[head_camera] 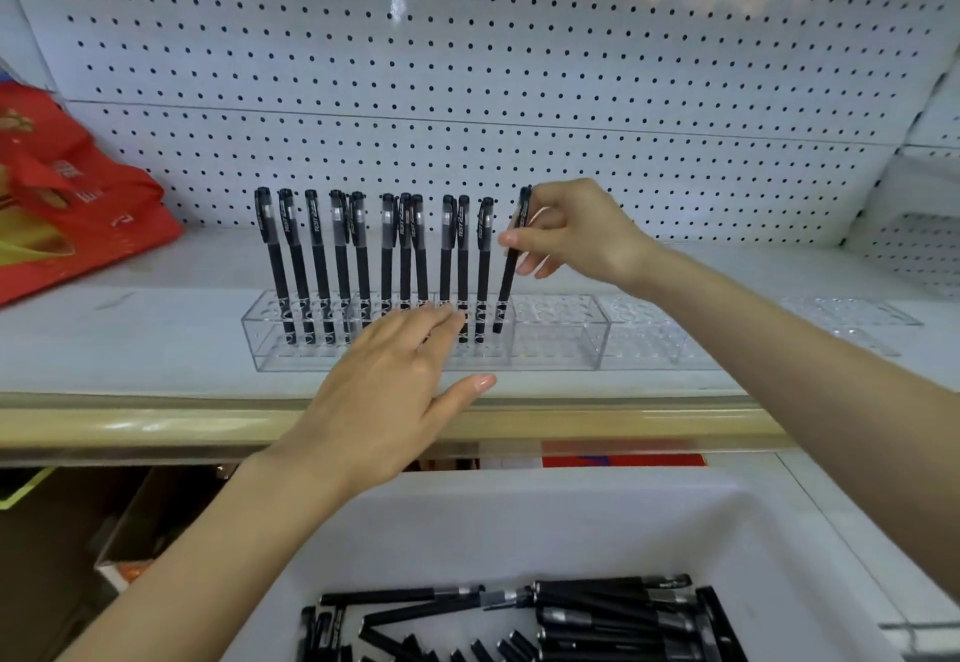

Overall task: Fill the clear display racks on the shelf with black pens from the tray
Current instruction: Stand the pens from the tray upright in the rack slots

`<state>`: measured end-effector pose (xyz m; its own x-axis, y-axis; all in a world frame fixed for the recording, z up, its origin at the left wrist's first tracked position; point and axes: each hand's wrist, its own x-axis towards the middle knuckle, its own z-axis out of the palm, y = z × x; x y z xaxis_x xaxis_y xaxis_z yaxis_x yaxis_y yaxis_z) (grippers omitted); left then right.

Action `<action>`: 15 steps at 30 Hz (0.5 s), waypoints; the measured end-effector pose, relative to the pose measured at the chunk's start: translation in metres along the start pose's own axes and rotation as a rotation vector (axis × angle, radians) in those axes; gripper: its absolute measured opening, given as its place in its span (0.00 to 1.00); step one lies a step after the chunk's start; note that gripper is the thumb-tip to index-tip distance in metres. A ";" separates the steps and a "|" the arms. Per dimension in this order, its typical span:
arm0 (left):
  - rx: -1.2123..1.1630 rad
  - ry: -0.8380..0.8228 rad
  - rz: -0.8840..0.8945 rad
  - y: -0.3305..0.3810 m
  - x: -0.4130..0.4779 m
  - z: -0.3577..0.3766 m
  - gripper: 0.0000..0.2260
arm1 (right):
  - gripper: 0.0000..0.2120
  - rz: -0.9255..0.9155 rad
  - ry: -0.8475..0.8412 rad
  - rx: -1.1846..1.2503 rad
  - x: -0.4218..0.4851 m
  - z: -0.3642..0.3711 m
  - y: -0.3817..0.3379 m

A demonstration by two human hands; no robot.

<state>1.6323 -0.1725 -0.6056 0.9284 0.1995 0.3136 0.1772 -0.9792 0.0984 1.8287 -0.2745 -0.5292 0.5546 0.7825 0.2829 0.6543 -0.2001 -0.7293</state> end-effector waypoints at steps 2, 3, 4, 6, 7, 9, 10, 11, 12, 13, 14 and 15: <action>0.017 -0.018 0.002 0.000 0.000 -0.001 0.43 | 0.10 -0.007 -0.041 -0.077 0.001 0.006 0.001; 0.018 -0.024 0.003 0.000 -0.001 -0.001 0.43 | 0.11 -0.008 -0.045 -0.098 0.002 0.008 0.001; 0.017 -0.026 0.003 0.000 0.000 -0.001 0.43 | 0.12 -0.004 -0.042 -0.104 0.003 0.009 0.001; 0.018 -0.030 0.003 -0.001 0.000 0.000 0.44 | 0.12 0.013 -0.039 -0.093 0.005 0.008 0.000; 0.018 -0.033 0.004 -0.002 0.001 0.000 0.44 | 0.11 0.023 -0.038 -0.087 0.006 0.008 0.000; 0.007 -0.035 0.008 -0.003 0.001 0.001 0.44 | 0.10 0.041 -0.041 -0.083 0.005 0.008 0.001; -0.003 -0.038 0.009 -0.003 0.001 0.001 0.44 | 0.09 0.048 -0.046 -0.084 0.004 0.008 0.002; -0.020 -0.045 0.007 -0.004 0.001 0.001 0.43 | 0.09 0.057 -0.053 -0.086 0.003 0.007 0.002; -0.044 -0.056 0.003 -0.004 0.001 -0.001 0.42 | 0.08 0.072 -0.061 -0.090 0.001 0.007 0.002; -0.074 -0.068 -0.006 -0.005 0.001 -0.002 0.40 | 0.10 0.094 -0.068 -0.102 -0.003 0.006 0.002; -0.100 -0.078 -0.016 -0.005 0.000 -0.005 0.38 | 0.12 0.121 -0.072 -0.125 -0.007 0.005 0.000; -0.114 -0.078 -0.022 -0.006 -0.001 -0.007 0.38 | 0.14 0.145 -0.065 -0.155 -0.012 0.003 -0.001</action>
<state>1.6277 -0.1665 -0.5997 0.9480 0.2127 0.2367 0.1631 -0.9634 0.2127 1.8199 -0.2815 -0.5335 0.6174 0.7746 0.1374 0.6441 -0.3975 -0.6535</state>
